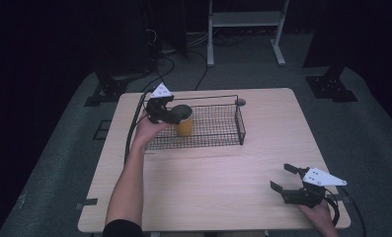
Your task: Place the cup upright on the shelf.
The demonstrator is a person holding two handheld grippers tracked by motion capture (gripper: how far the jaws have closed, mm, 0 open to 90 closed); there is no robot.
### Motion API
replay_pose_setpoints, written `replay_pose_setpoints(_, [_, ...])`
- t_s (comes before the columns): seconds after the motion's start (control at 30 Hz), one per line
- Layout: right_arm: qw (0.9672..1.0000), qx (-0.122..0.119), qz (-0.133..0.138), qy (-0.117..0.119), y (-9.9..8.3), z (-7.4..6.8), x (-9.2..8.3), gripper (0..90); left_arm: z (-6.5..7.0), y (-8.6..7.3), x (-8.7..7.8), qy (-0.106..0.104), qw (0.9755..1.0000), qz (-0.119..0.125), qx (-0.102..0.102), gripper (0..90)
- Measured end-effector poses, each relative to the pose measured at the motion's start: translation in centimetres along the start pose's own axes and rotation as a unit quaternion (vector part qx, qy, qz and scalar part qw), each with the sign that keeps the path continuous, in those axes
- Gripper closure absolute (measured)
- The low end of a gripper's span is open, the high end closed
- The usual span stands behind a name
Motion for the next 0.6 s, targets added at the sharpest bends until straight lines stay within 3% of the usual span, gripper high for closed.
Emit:
replay_pose_setpoints(0.3, [1.0, -0.002, -0.001, 0.0, 0.0, -0.1, 0.0, 13.6, 0.8, -0.2, -1.0, -0.007, 1.0, 0.006, -0.003, 2.3])
replay_pose_setpoints(0.47, [1.0, -0.002, -0.001, 0.0, 0.0, -0.1, 0.0, 13.6, 1.2, -0.2, -1.7, 0.002, 0.9998, 0.019, 0.005, 2.8])
replay_pose_setpoints(0.6, [1.0, -0.002, -0.001, 0.0, 0.0, -0.1, 0.0, 13.6, 1.4, -0.7, -2.1, -0.004, 0.9998, 0.017, -0.003, 2.6])
Point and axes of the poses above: each handheld gripper's, and its own axes: x roughly forward along the jaws, y roughly out of its top, z roughly to its right, the point moved 9 cm from there along x, roughly forward along the jaws, and after that the axes turned 1 degree about y, right-handed, at the moved point
